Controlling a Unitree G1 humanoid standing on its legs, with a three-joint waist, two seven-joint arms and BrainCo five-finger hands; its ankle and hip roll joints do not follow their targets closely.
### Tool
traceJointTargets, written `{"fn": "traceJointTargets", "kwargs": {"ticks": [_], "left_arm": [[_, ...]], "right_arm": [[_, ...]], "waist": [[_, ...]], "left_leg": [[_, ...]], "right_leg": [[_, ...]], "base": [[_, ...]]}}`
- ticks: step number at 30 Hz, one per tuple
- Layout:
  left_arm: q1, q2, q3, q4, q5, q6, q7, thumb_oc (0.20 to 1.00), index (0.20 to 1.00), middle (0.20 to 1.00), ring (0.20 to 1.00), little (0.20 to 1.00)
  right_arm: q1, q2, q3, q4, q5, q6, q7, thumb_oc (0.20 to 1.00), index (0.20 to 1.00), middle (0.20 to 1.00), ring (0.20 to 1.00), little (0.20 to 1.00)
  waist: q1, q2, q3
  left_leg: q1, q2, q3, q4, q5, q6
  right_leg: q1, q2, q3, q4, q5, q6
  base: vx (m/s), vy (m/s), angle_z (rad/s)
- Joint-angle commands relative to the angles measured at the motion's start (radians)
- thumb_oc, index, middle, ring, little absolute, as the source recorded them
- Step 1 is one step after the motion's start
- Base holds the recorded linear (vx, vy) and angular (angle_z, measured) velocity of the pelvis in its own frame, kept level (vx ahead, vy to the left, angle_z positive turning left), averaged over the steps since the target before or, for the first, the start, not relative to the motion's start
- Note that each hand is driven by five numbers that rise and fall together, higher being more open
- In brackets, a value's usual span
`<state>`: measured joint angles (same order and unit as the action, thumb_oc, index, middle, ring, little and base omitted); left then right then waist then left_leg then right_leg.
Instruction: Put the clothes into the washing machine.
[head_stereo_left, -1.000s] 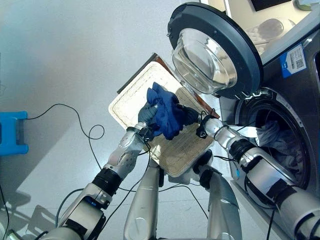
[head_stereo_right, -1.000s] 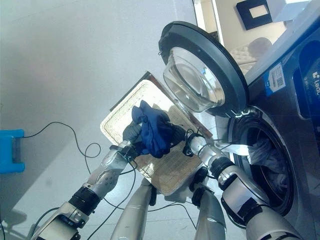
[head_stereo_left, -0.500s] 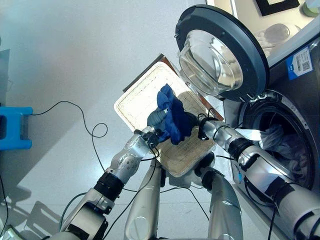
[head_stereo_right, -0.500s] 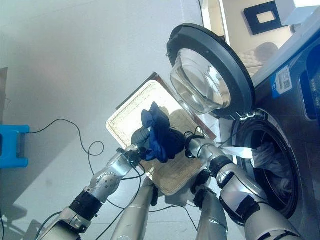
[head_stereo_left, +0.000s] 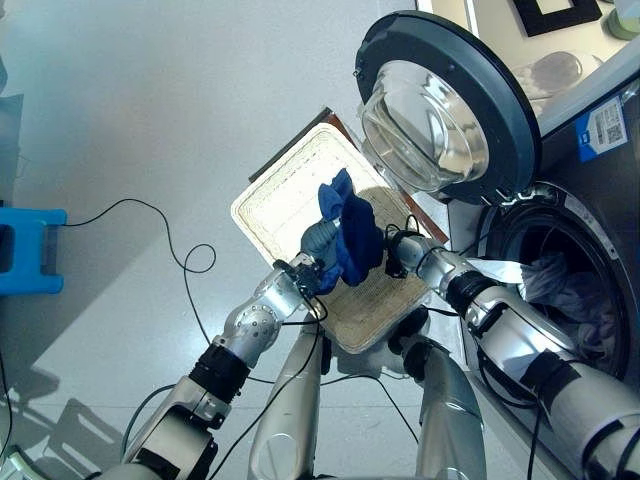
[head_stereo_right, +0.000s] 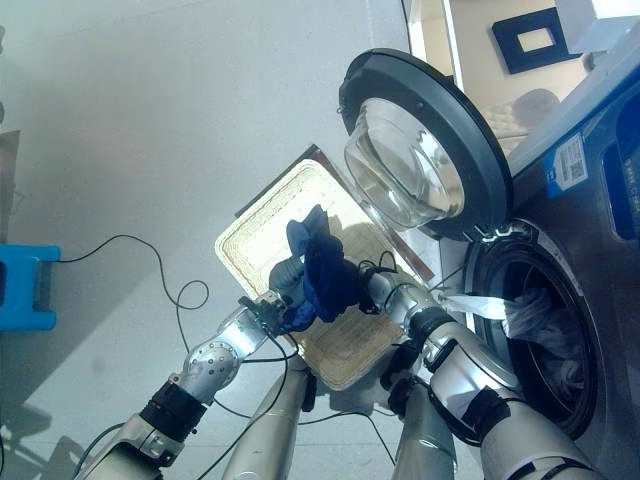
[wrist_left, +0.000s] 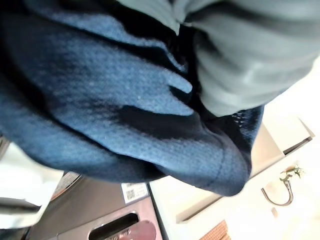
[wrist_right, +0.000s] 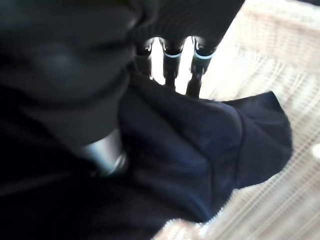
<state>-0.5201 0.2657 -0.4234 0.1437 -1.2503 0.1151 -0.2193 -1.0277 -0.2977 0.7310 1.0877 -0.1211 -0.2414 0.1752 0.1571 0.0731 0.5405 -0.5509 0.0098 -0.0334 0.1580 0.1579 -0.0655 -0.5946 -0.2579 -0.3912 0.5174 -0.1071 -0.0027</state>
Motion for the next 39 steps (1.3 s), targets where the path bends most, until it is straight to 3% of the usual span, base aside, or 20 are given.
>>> {"fn": "traceJointTargets", "kwargs": {"ticks": [1,7,17,22,25,26,27,28,34,35,36,39], "left_arm": [[-0.111,-0.113,-0.039,-0.148,-0.061,-0.049,-0.094,0.2,0.2,0.2,0.2,0.2],[-0.125,-0.11,-0.016,-0.137,-0.008,-0.1,-0.069,0.2,0.2,0.2,0.2,0.2],[-0.148,-0.073,0.037,-0.088,0.139,-0.176,0.029,0.2,0.2,0.2,0.2,0.2],[-0.15,-0.04,0.071,-0.012,0.226,-0.227,0.11,0.2,0.2,0.2,0.2,0.2],[-0.156,-0.021,0.083,0.057,0.266,-0.235,0.139,0.2,0.2,0.2,0.2,0.2],[-0.158,-0.015,0.086,0.082,0.272,-0.229,0.147,0.438,0.438,0.438,0.438,0.438],[-0.159,-0.009,0.087,0.104,0.274,-0.23,0.149,0.758,0.758,0.758,0.758,0.758],[-0.162,-0.004,0.089,0.126,0.281,-0.22,0.147,1.0,1.0,1.0,1.0,1.0],[-0.176,0.016,0.076,0.267,0.299,-0.175,0.121,1.0,1.0,1.0,1.0,1.0],[-0.176,0.016,0.076,0.267,0.299,-0.175,0.121,1.0,1.0,1.0,1.0,1.0],[-0.181,0.008,0.072,0.326,0.296,-0.173,0.115,1.0,1.0,1.0,1.0,1.0],[-0.189,-0.009,0.068,0.407,0.313,-0.197,0.119,1.0,1.0,1.0,1.0,1.0]], "right_arm": [[-0.034,0.026,0.001,0.042,0.06,-0.012,0.02,0.2,0.2,0.2,0.2,0.2],[-0.015,0.015,-0.026,0.045,0.08,0.024,0.041,0.2,0.2,0.2,0.2,0.2],[0.02,-0.018,-0.128,0.041,0.295,0.118,0.065,0.2,0.2,0.2,0.2,0.2],[0.064,-0.05,-0.173,0.039,0.398,0.188,0.128,0.2,0.2,0.2,0.2,0.2],[0.091,-0.063,-0.212,0.043,0.537,0.22,0.18,0.2,0.2,0.2,0.2,0.2],[0.097,-0.065,-0.224,0.043,0.56,0.228,0.196,0.2,0.2,0.2,0.2,0.2],[0.102,-0.067,-0.23,0.041,0.584,0.237,0.209,0.2,0.2,0.2,0.2,0.2],[0.108,-0.069,-0.237,0.038,0.617,0.251,0.23,0.2,0.2,0.2,0.2,0.2],[0.15,-0.068,-0.262,-0.008,0.756,0.356,0.406,0.2,0.2,0.2,0.2,0.2],[0.15,-0.068,-0.262,-0.008,0.756,0.356,0.406,0.2,0.2,0.2,0.2,0.2],[0.164,-0.055,-0.264,-0.017,0.823,0.397,0.492,0.2,0.2,0.2,0.2,0.2],[0.176,-0.03,-0.282,-0.02,0.919,0.432,0.546,0.2,0.2,0.2,0.2,0.2]], "waist": [[0.016,0.06,-0.021],[0.002,0.053,-0.021],[-0.022,0.044,-0.021],[-0.042,0.037,-0.021],[-0.054,0.033,-0.021],[-0.058,0.033,-0.021],[-0.061,0.033,-0.021],[-0.065,0.032,-0.021],[-0.089,0.025,-0.021],[-0.089,0.025,-0.021],[-0.097,0.022,-0.021],[-0.107,0.018,-0.021]], "left_leg": [[0.002,-0.051,0.124,0.028,-0.102,0.029],[0.0,-0.042,0.137,0.027,-0.104,0.024],[0.005,-0.035,0.147,0.033,-0.109,0.016],[0.007,-0.03,0.156,0.037,-0.111,0.012],[0.011,-0.029,0.161,0.039,-0.113,0.009],[0.012,-0.028,0.162,0.039,-0.112,0.008],[0.012,-0.028,0.162,0.04,-0.112,0.007],[0.012,-0.028,0.165,0.04,-0.111,0.006],[0.014,-0.024,0.178,0.037,-0.109,0.001],[0.014,-0.024,0.178,0.037,-0.109,0.001],[0.012,-0.022,0.183,0.038,-0.108,-0.001],[0.01,-0.021,0.189,0.043,-0.109,-0.003]], "right_leg": [[0.019,0.043,0.002,-0.087,0.079,0.088],[0.014,0.05,0.012,-0.091,0.077,0.088],[0.015,0.063,0.03,-0.09,0.067,0.088],[0.013,0.073,0.046,-0.087,0.06,0.087],[0.015,0.08,0.057,-0.09,0.058,0.088],[0.014,0.082,0.06,-0.091,0.058,0.088],[0.013,0.084,0.064,-0.09,0.058,0.088],[0.013,0.086,0.068,-0.092,0.059,0.089],[0.008,0.101,0.089,-0.1,0.061,0.091],[0.008,0.101,0.089,-0.1,0.061,0.091],[0.003,0.106,0.097,-0.102,0.063,0.091],[0.001,0.112,0.105,-0.102,0.061,0.092]], "base": [[0.0,0.0,0.0],[0.0,0.0,0.0],[0.0,0.006,-0.02],[0.02,0.031,-0.08],[0.03,0.03,-0.07],[0.02,0.029,-0.1],[0.02,0.039,-0.12],[0.01,0.042,-0.11],[0.01,0.035,-0.1],[0.01,0.027,-0.06],[0.0,0.024,-0.1],[0.0,0.024,-0.15]]}}
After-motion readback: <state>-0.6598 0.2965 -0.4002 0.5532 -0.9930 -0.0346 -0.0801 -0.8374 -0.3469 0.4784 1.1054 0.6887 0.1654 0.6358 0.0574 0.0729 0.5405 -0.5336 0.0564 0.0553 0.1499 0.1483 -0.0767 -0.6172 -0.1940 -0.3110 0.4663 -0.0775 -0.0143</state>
